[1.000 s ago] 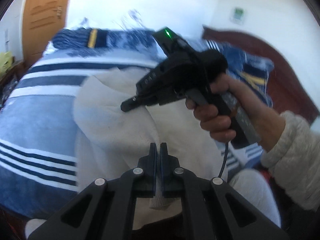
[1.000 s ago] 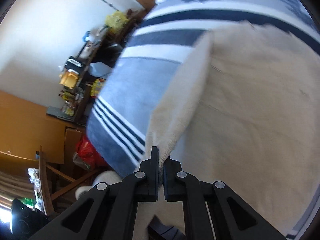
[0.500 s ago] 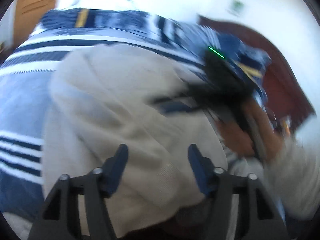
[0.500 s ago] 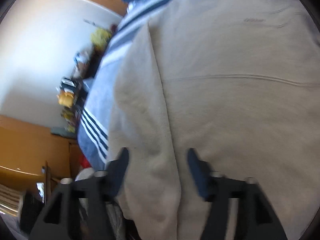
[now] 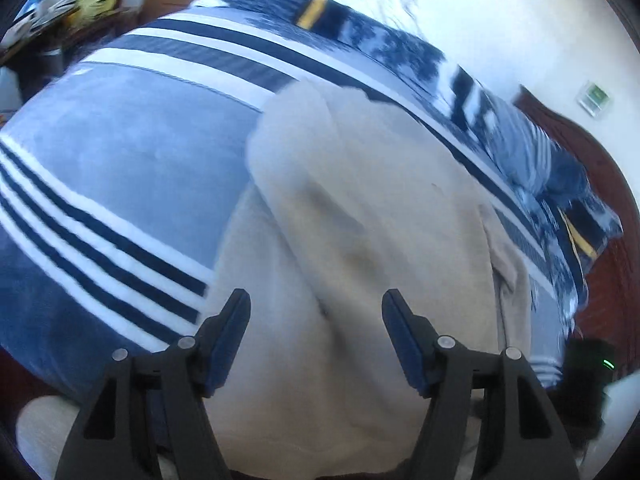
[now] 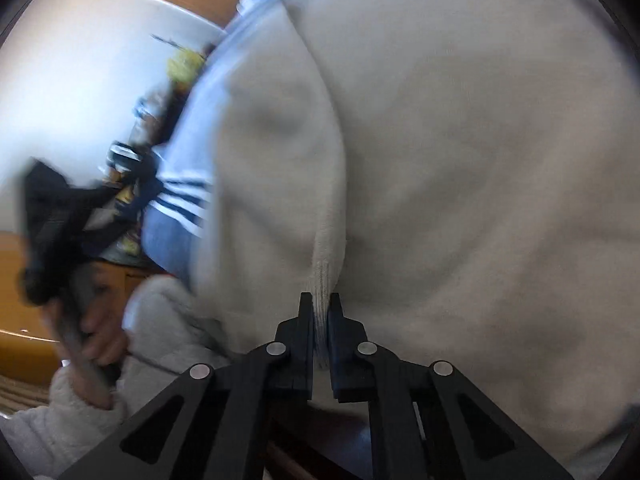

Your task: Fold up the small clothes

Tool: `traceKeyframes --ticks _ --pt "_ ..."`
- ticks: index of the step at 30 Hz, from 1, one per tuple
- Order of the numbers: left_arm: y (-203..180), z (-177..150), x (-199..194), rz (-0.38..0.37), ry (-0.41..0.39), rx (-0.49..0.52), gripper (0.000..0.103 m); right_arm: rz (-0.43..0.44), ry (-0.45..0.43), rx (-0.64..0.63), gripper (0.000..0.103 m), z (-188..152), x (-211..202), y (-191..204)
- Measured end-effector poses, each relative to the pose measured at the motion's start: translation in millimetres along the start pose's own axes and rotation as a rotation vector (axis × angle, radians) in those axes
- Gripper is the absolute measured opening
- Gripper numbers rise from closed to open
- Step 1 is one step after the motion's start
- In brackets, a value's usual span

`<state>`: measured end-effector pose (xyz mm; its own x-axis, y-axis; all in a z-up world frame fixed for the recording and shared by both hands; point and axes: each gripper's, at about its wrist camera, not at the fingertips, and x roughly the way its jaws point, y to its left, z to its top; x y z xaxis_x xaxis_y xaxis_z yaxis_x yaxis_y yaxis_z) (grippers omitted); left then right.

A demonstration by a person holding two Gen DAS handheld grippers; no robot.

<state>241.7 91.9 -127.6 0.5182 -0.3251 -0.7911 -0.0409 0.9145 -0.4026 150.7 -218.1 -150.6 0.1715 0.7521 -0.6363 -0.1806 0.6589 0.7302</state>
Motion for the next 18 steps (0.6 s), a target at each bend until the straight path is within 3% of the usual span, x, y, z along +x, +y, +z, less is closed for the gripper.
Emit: traceKeyframes --ticks 3,6,9,11,12,18 --pt "15 13 -3 0.007 -0.013 -0.056 0.067 -0.015 -0.075 0.017 0.007 -9 -27 2" --pt "23 20 7 0.011 0.003 -0.098 0.067 -0.099 -0.005 0.070 0.007 -23 4 -36" --pt "25 25 13 0.001 0.009 -0.117 0.067 -0.080 0.022 0.177 0.013 -27 15 -52" --pt "23 29 14 -0.005 0.005 -0.100 0.067 -0.114 -0.023 0.139 0.056 -24 1 -43" --pt "23 31 14 -0.005 0.000 -0.093 0.067 -0.132 -0.063 0.118 0.065 -21 -9 -34" --pt "26 58 33 -0.048 -0.002 -0.124 0.067 -0.079 -0.116 0.032 0.068 17 -33 -1"
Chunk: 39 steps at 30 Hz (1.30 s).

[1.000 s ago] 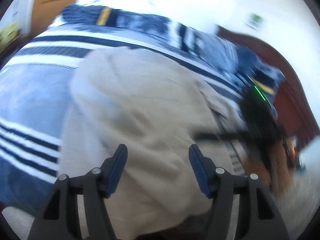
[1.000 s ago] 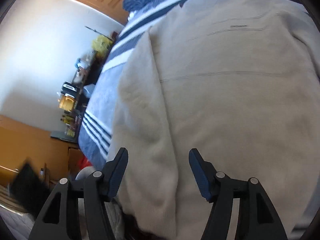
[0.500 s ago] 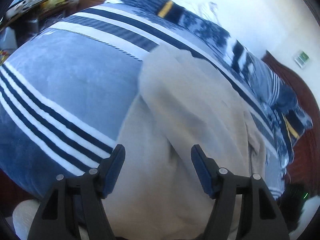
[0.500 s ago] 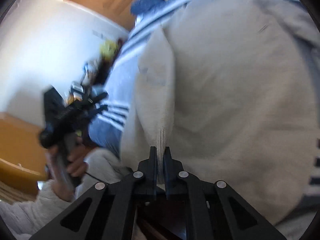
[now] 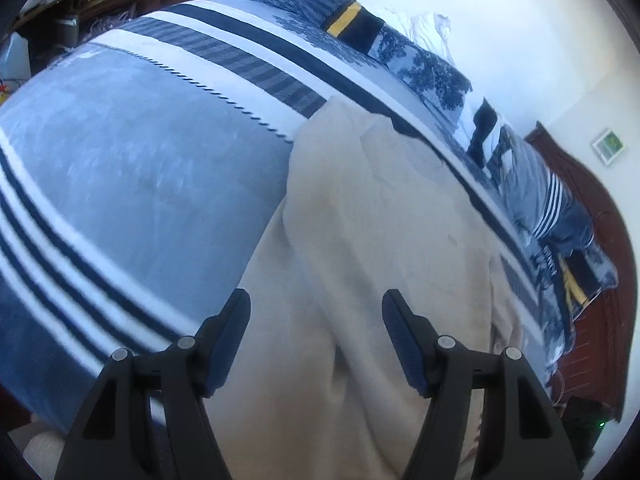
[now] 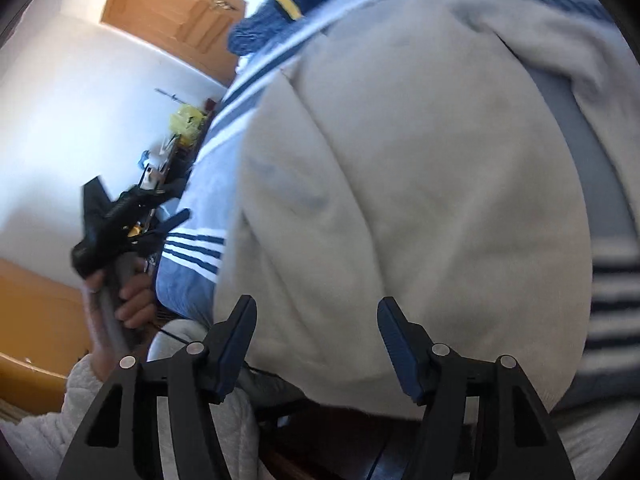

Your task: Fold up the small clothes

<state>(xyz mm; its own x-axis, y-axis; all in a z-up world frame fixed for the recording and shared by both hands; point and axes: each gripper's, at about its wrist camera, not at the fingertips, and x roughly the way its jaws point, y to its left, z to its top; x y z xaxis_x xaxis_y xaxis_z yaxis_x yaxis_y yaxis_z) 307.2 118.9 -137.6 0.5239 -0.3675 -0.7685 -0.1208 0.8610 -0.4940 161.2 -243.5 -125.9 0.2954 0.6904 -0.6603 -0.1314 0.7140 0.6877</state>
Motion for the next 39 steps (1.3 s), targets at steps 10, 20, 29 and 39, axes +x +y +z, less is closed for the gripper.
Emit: traceKeyframes --ticks 10,20,29,39 --pt "18 77 70 -0.078 0.038 -0.135 0.067 0.098 0.089 -0.124 0.068 141 56 50" --pt "39 100 123 -0.156 0.065 -0.177 0.066 -0.020 0.233 -0.172 0.068 278 200 70" --pt "58 111 142 -0.241 0.103 -0.267 0.061 -0.105 0.279 -0.128 0.064 377 324 52" --pt "51 104 139 -0.239 0.053 -0.284 0.005 -0.107 0.282 -0.222 0.007 387 338 73"
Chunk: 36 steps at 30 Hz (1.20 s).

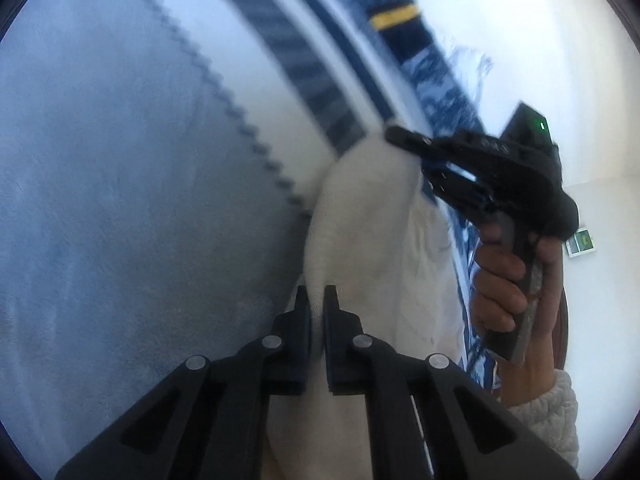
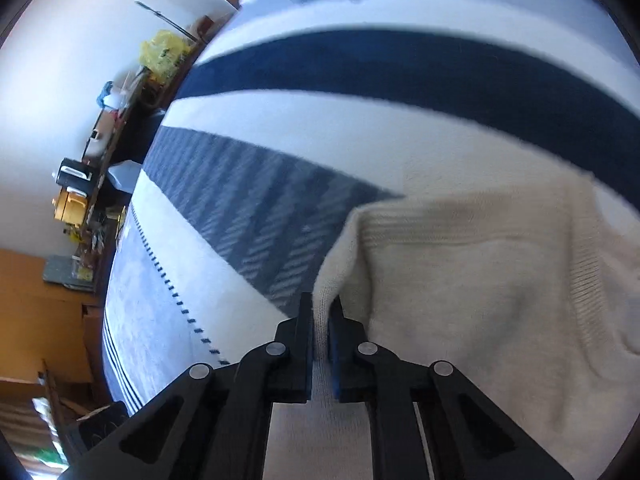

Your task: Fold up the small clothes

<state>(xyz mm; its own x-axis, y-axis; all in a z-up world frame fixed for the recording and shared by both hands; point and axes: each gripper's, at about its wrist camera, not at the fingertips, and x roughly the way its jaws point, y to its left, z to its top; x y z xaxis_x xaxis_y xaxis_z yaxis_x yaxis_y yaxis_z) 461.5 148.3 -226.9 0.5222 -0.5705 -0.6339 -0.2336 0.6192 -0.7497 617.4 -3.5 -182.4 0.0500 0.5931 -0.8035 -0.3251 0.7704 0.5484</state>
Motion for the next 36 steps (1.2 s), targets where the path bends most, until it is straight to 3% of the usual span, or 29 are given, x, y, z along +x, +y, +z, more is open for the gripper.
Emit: traceKeyframes --ticks 3,4,7,9,11,12,13,14,17,19,23,27,31,33,34,35,36 --pt "-24 -2 -23 -0.078 -0.106 0.064 0.005 -0.002 -0.096 -0.046 0.006 4 -39 12" --pt "-29 0 -25 -0.069 -0.127 0.069 0.005 -0.009 -0.119 -0.046 0.006 5 -49 12" --pt "-42 -1 -29 0.054 -0.216 0.144 0.005 0.013 -0.144 -0.032 0.005 15 -58 7" --pt "-40 1 -22 0.038 -0.178 0.118 0.009 0.025 -0.131 -0.028 0.005 19 -51 5" --pt "-30 6 -16 0.038 -0.109 0.080 0.035 -0.007 -0.106 -0.019 0.008 23 -35 1" --pt "-24 9 -15 0.042 -0.108 0.049 0.057 -0.018 -0.078 -0.012 0.009 25 -24 -2" --pt "-9 13 -19 0.050 -0.134 -0.008 0.060 -0.050 -0.032 0.010 0.022 24 -10 -14" --pt "4 12 -28 0.059 -0.146 -0.047 0.060 -0.084 -0.014 0.043 0.043 21 -5 -24" --pt "37 20 -35 0.051 -0.141 -0.171 0.060 -0.088 -0.061 0.075 0.066 -10 -26 -37" --pt "47 21 -34 0.037 -0.137 -0.213 0.059 -0.046 -0.069 0.054 0.076 -49 -46 -37" --pt "28 17 -26 0.081 -0.107 -0.127 0.059 -0.014 -0.014 0.080 0.076 -138 -66 -54" --pt "10 7 -10 0.084 -0.040 -0.045 0.059 0.019 0.017 0.138 0.068 -217 -82 -72" --pt "-9 -5 3 0.171 -0.024 0.073 0.059 0.021 0.019 0.123 0.060 -264 -93 -72" --pt "-14 -7 6 0.199 -0.034 0.104 0.059 -0.011 0.035 0.093 0.036 -272 -91 -69" --pt "-14 -7 6 0.199 -0.037 0.104 0.059 -0.033 0.060 0.071 0.012 -275 -90 -66" --pt "-13 -6 4 0.191 -0.037 0.096 0.059 -0.028 0.079 0.077 0.004 -276 -91 -65" --pt "-11 -5 3 0.176 -0.035 0.080 0.059 -0.015 0.075 0.090 0.004 -277 -99 -63"
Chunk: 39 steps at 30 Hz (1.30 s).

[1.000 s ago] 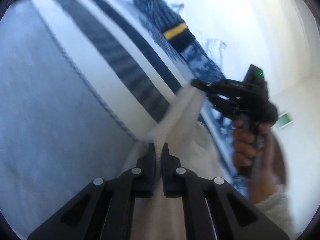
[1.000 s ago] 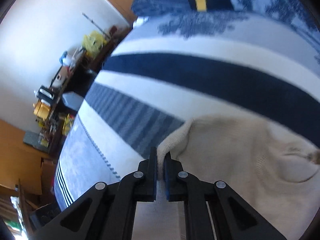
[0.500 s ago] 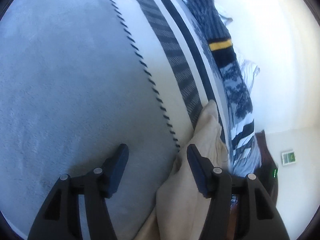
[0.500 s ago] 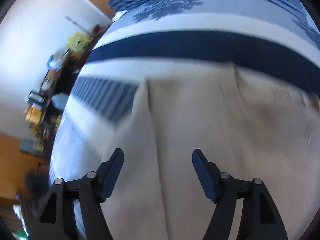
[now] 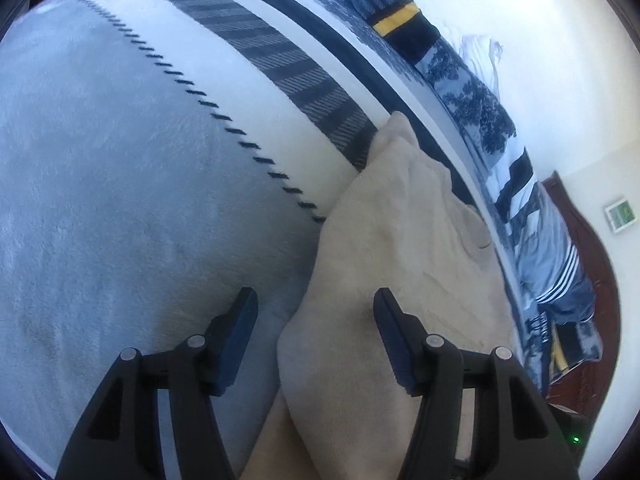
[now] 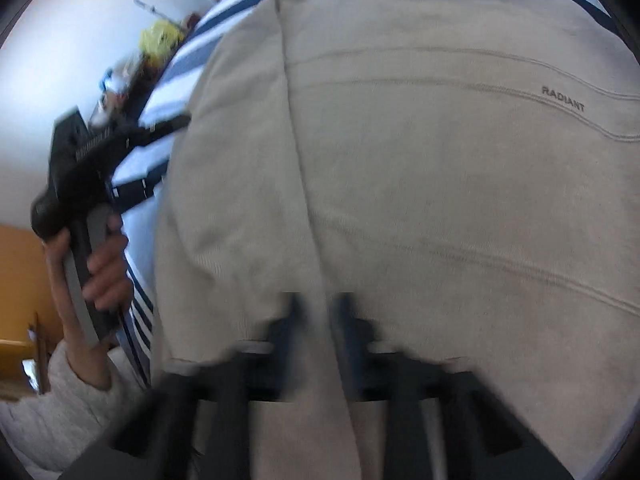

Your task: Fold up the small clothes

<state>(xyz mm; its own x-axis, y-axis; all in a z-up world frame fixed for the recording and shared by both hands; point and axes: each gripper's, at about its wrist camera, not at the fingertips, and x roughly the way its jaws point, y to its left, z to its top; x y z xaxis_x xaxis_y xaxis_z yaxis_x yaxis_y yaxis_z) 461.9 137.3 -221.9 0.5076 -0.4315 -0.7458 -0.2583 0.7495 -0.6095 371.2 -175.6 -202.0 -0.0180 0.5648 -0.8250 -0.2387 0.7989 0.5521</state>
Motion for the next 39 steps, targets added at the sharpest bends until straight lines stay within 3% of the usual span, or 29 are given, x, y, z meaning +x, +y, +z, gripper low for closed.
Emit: traceKeyframes --ticks 3,6,7,9,10,11,12,13,16,20,25,27,28,31,34,37,39 --pt "5 3 2 -0.012 0.008 -0.024 0.059 -0.003 -0.042 0.000 0.003 -4 -26 3" --pt "1 5 3 -0.005 0.004 -0.005 0.059 -0.044 -0.026 0.003 0.005 -15 -17 -8" --pt "0 5 2 0.000 0.003 0.008 0.059 -0.066 0.010 0.046 0.009 -17 -10 -19" --pt "-1 5 -3 0.017 -0.016 0.020 0.059 -0.023 -0.004 0.085 0.016 -25 -18 -25" --pt "-3 4 -9 0.042 -0.036 0.037 0.059 0.010 -0.054 0.075 0.038 -33 -33 -22" --pt "-4 2 -13 0.056 -0.043 0.046 0.059 0.006 -0.087 0.076 0.068 -40 -44 -21" --pt "-7 -2 -19 0.069 -0.040 0.052 0.059 -0.002 -0.116 0.081 0.077 -52 -56 -21" --pt "-7 -9 -26 0.062 -0.037 0.053 0.059 -0.009 -0.120 0.082 0.078 -63 -62 -22" --pt "-14 -39 -46 0.050 -0.028 0.065 0.059 -0.041 -0.151 0.128 0.076 -104 -77 -40" --pt "-32 -104 -79 0.021 0.011 0.089 0.059 0.053 -0.195 0.190 0.061 -153 -82 -59" --pt "-51 -209 -118 0.068 0.014 0.297 0.059 0.129 -0.263 0.225 0.048 -197 -68 -56" --pt "-49 -242 -124 0.112 0.059 0.342 0.059 0.117 -0.300 0.224 0.035 -214 -60 -56" --pt "-47 -256 -126 0.114 0.086 0.351 0.059 0.141 -0.304 0.242 0.020 -224 -54 -62" --pt "-49 -276 -128 0.120 0.133 0.361 0.059 0.173 -0.309 0.284 0.008 -229 -51 -71" --pt "-60 -281 -122 0.086 0.175 0.357 0.060 0.191 -0.353 0.272 0.008 -226 -66 -69" --pt "-71 -290 -110 0.162 0.151 0.431 0.060 0.176 -0.370 0.288 0.008 -232 -69 -74" --pt "-77 -294 -100 0.166 0.163 0.452 0.060 0.191 -0.374 0.307 0.009 -233 -70 -80"
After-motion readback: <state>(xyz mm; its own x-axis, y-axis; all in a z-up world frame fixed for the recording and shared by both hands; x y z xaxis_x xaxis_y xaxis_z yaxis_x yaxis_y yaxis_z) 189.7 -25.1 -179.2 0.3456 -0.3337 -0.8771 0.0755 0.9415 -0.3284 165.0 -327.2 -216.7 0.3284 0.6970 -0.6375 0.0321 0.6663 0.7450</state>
